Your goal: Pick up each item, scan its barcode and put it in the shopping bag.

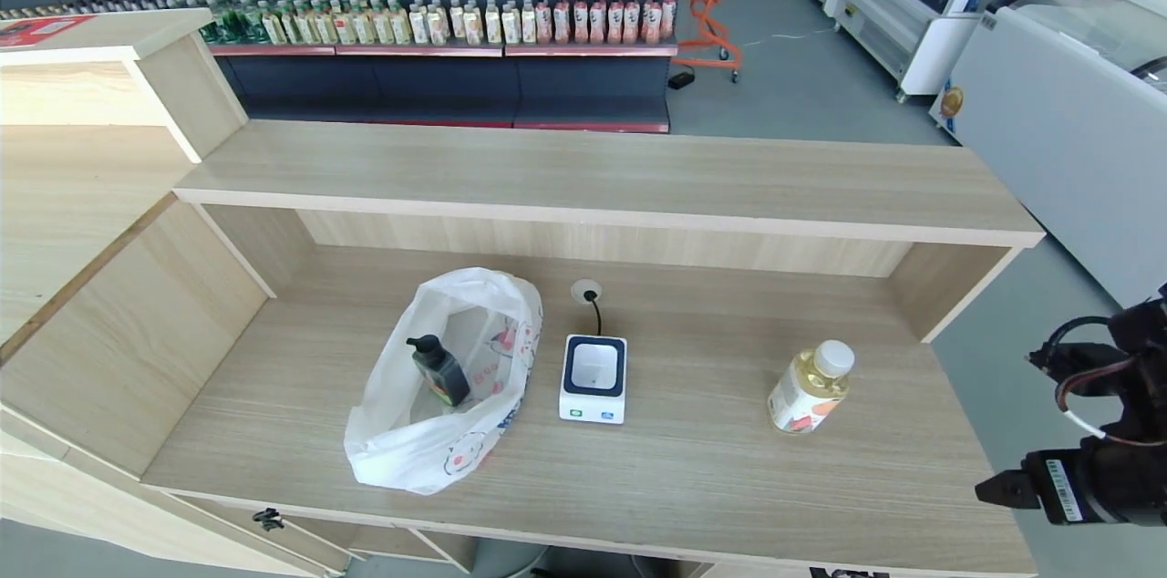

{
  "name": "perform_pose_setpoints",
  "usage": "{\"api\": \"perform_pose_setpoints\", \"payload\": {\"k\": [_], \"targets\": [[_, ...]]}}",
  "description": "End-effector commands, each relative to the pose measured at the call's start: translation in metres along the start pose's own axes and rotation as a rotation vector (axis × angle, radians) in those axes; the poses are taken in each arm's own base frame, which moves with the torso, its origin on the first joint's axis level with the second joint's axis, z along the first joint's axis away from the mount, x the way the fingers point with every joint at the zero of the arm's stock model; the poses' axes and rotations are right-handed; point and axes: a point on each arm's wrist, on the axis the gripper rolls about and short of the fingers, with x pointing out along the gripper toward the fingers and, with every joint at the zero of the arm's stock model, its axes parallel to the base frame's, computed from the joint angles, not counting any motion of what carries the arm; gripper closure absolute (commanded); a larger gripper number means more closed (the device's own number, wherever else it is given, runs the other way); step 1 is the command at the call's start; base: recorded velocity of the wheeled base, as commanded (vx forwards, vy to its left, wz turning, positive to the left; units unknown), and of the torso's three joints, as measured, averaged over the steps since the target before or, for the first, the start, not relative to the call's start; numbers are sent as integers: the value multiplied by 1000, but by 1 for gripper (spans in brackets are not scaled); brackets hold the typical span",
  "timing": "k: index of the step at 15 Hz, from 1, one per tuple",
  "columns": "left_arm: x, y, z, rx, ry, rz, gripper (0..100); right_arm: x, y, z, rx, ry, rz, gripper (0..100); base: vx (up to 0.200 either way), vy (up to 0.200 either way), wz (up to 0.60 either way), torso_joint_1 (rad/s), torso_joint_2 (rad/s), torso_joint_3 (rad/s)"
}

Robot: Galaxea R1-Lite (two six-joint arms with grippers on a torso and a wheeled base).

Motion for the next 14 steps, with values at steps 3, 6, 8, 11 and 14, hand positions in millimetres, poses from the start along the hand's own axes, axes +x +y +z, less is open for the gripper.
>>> {"api": "perform_pose_setpoints", "payload": {"k": [3,6,8,11,14], "targets": [[0,0,0,0,0,0,0,67,18,20,-17,-103,15,0,0,0,0,0,0,0],[0,0,0,0,0,0,0,98,25,14,-26,-96,24,0,0,0,0,0,0,0],[0,0,0,0,0,0,0,117,33,17,-31,-132,40,0,0,0,0,0,0,0],[0,0,0,0,0,0,0,137,52,24,-62,-221,133,0,0,0,0,0,0,0],[0,0,0,0,0,0,0,150,71,34,-88,-320,211,0,0,0,0,0,0,0]]}}
